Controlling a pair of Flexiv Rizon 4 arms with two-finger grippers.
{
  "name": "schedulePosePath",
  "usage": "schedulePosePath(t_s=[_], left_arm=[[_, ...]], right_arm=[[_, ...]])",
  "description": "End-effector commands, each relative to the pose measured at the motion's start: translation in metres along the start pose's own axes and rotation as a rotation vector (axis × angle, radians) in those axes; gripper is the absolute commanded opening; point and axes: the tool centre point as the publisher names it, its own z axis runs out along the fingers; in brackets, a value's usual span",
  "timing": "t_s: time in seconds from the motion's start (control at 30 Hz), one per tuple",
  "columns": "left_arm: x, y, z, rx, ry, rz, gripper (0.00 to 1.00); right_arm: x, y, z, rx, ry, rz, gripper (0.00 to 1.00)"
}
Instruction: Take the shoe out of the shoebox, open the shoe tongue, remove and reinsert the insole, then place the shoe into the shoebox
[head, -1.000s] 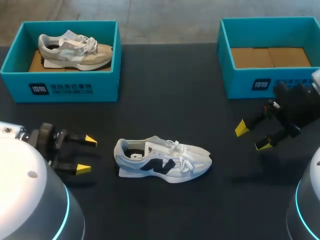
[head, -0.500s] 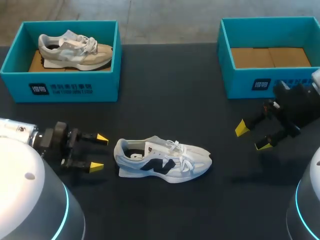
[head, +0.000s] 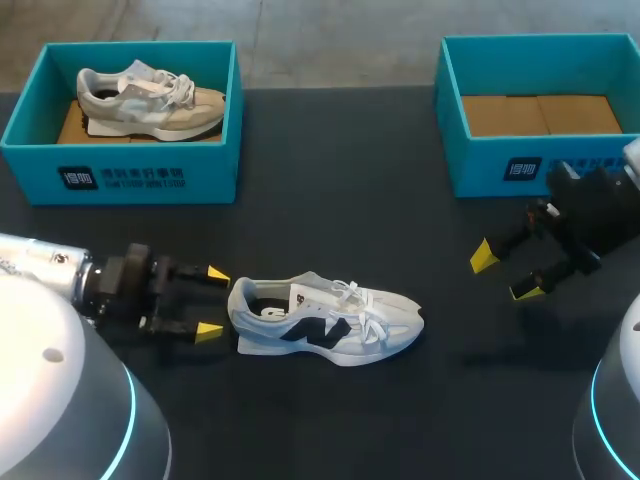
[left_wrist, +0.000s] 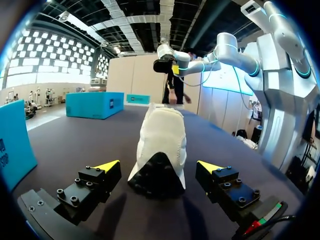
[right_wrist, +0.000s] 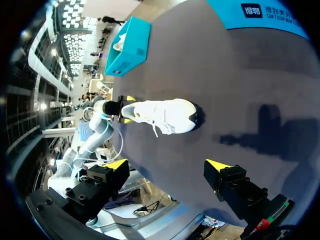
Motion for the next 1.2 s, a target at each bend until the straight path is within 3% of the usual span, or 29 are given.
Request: schedulePosePath(t_s=[0.03,0.73,1.2], left_arm=[[-0.003,0.001,0.007,-0.008,0.002,0.004,1.00],[-0.013,0.009,0.026,-0.027,0.013,0.010,1.00],[-0.005,0.013,0.039,-0.016,0.038,0.007,1.00]], right_arm=[[0.000,-0.001,0.001,-0.003,-0.003,0.001,1.00],[0.000,-0.001,0.001,-0.003,-0.003,0.001,1.00],[0.000,-0.001,0.001,-0.003,-0.003,0.001,1.00]])
